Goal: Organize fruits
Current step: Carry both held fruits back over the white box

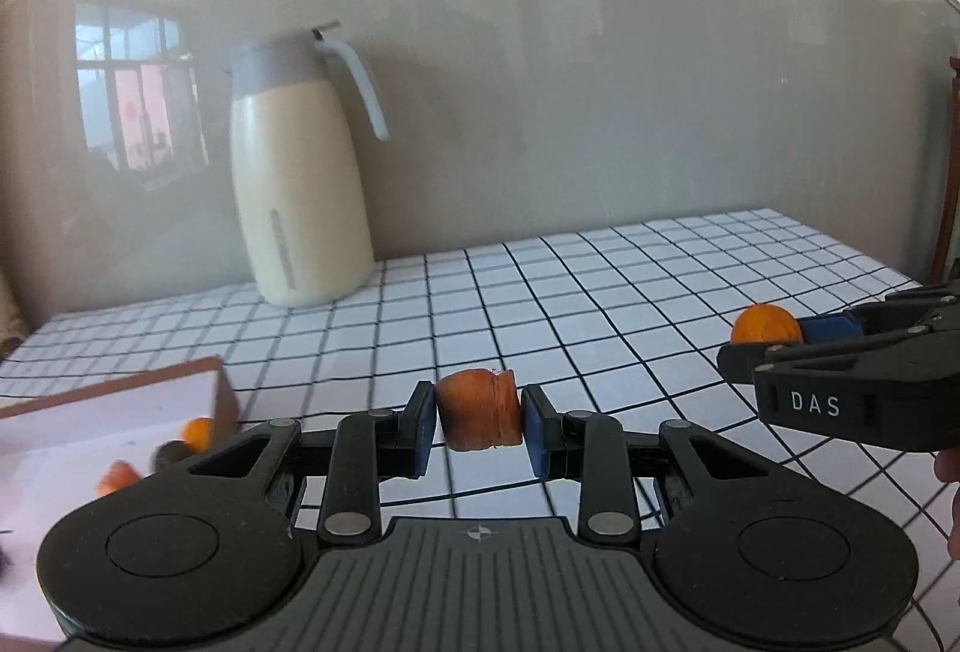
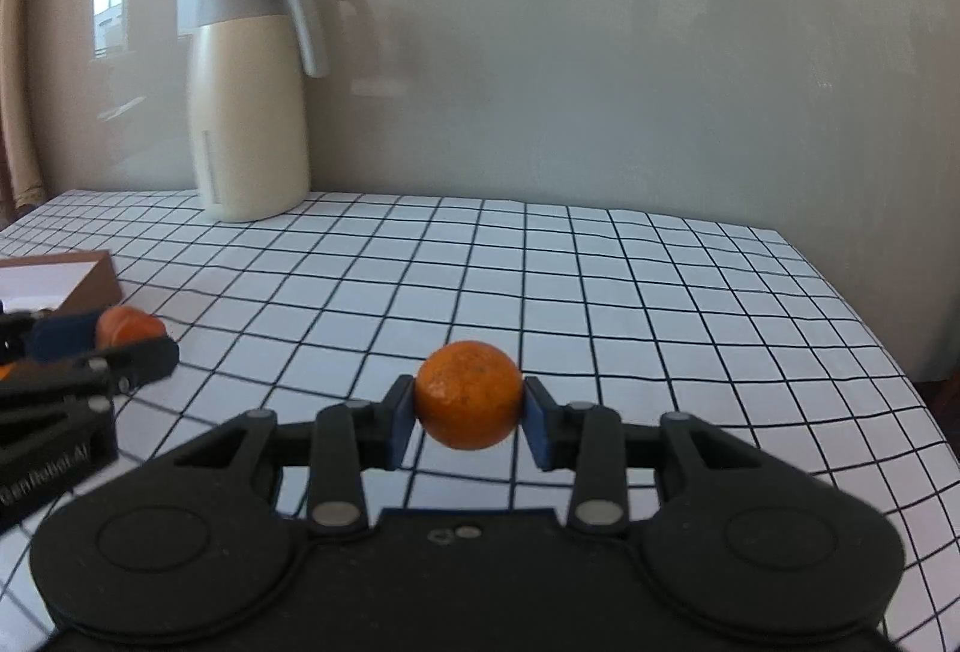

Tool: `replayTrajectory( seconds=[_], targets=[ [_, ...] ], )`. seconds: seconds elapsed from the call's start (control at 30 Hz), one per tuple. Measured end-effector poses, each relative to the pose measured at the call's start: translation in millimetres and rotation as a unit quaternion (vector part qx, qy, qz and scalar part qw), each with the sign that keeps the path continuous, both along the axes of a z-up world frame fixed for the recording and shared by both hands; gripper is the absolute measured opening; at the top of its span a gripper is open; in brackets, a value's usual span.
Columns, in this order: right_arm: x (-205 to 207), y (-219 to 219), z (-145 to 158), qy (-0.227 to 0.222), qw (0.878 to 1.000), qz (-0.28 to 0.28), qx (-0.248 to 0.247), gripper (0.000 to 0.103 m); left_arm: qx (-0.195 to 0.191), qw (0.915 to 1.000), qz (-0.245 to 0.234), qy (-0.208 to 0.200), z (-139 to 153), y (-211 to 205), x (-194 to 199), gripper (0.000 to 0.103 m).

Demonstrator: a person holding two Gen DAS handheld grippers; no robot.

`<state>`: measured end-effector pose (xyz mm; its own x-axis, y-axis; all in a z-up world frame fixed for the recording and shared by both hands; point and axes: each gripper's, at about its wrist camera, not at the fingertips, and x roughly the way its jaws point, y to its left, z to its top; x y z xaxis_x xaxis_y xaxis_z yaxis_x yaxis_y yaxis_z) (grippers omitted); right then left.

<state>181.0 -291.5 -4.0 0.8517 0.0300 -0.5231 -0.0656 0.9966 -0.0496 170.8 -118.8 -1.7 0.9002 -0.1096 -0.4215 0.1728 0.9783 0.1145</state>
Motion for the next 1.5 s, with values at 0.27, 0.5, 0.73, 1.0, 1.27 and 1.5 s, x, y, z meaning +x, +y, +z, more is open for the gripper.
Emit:
replayTrajectory(
  seconds=[0.27,0.5,0.73,1.0,1.27,1.5],
  targets=[
    [-21.3,19.8,9.3,-0.012,1.000,0.024,0.005,0.029,0.010,0.9995,0.019,-0.021,12.3,32.5,-31.6,0.031],
    [-36.0,45.4,20.1,-0.026,0.998,0.058,0.006,0.029,0.006,0.9978,0.053,-0.039,19.6,70.8,-54.7,0.031],
    [-43.3,75.3,28.0,-0.038,0.994,0.099,0.015,0.029,0.011,0.9945,0.086,-0.058,25.2,100.1,-77.6,0.031],
    [-50.2,114.1,31.0,-0.042,0.988,0.147,0.010,0.029,0.016,0.9893,0.124,-0.075,27.3,136.2,-90.9,0.031],
    [-55.5,148.1,34.0,-0.053,0.982,0.182,0.014,0.029,0.013,0.9841,0.160,-0.075,27.9,169.4,-102.3,0.031],
    [-56.0,179.2,34.7,-0.061,0.975,0.212,0.014,0.029,0.007,0.9792,0.189,-0.074,26.4,197.6,-106.8,0.031]
  ],
)
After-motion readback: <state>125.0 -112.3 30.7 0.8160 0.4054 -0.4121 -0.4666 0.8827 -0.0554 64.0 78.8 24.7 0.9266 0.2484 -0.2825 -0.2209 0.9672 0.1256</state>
